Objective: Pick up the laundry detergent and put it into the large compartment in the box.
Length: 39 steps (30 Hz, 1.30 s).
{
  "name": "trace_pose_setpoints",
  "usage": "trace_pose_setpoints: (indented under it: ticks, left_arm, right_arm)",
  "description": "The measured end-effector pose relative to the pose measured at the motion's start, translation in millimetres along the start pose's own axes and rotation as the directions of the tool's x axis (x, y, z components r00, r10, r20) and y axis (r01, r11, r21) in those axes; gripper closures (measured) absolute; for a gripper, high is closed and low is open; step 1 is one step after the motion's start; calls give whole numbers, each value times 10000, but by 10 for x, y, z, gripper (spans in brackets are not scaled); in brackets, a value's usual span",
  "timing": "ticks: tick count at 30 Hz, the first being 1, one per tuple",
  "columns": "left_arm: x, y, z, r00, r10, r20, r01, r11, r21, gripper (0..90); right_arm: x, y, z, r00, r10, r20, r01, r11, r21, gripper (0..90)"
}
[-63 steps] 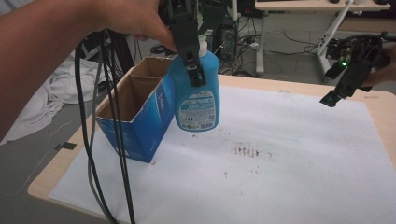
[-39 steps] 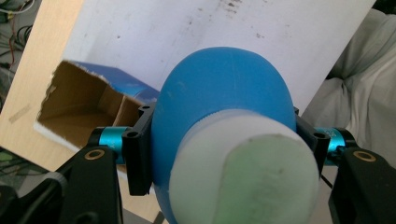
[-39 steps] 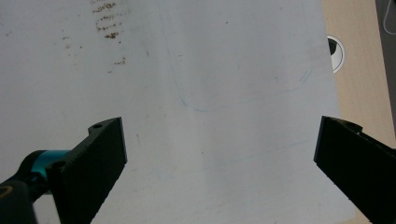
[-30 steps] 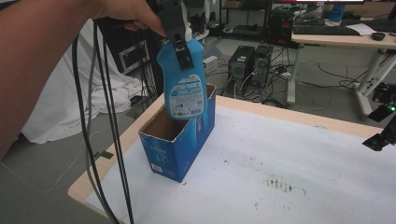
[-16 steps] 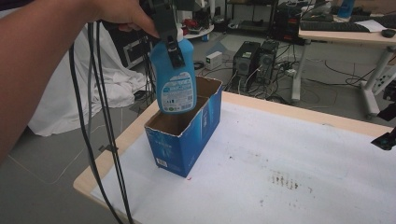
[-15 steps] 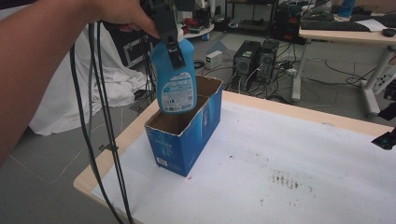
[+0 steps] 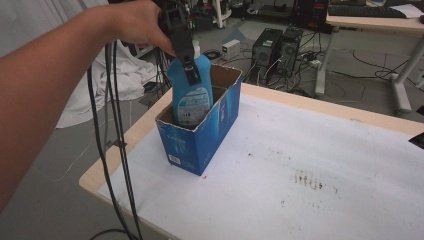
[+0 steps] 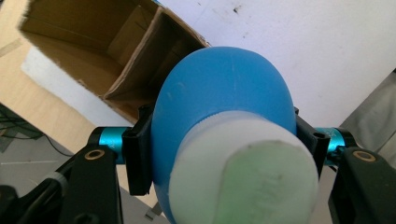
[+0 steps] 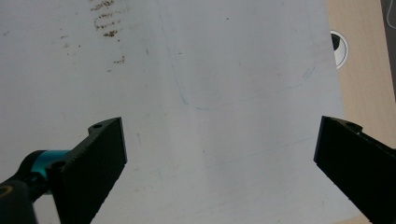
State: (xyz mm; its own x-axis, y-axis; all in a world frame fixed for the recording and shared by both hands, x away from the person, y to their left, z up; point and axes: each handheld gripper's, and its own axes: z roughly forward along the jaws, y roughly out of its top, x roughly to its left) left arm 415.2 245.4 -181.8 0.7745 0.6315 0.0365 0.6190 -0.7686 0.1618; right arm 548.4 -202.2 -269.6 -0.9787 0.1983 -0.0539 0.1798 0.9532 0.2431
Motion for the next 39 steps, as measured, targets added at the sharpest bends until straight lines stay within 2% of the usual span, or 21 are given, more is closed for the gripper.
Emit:
trace_pose_setpoints:
  ticks: [1, 6, 18, 30, 39]
  left_arm:
    - [0, 0, 0, 10000, 0, 0, 0, 10000, 0, 377]
    - [13, -17, 298, 9998, 208, 56, -210, 9991, 372, 377]
    - [27, -54, 757, 9997, 235, 73, -240, 9965, 797, 377]
    - [59, -103, 967, 9995, 191, 254, -215, 9950, 975, 377]
    - [90, -102, 988, 9995, 25, 327, -56, 9955, 949, 375]
  right_arm:
    - [0, 0, 0, 10000, 0, 0, 0, 10000, 0, 15]
    - [-1, -4, 33, 10000, 3, -45, -3, 10000, 64, 15]
    - [-7, -24, 40, 10000, 50, -52, -49, 9999, 136, 15]
    - [-5, -40, 62, 9999, 51, -103, -50, 9999, 161, 15]
    - [-5, -59, 71, 9999, 63, -110, -61, 9998, 193, 15]
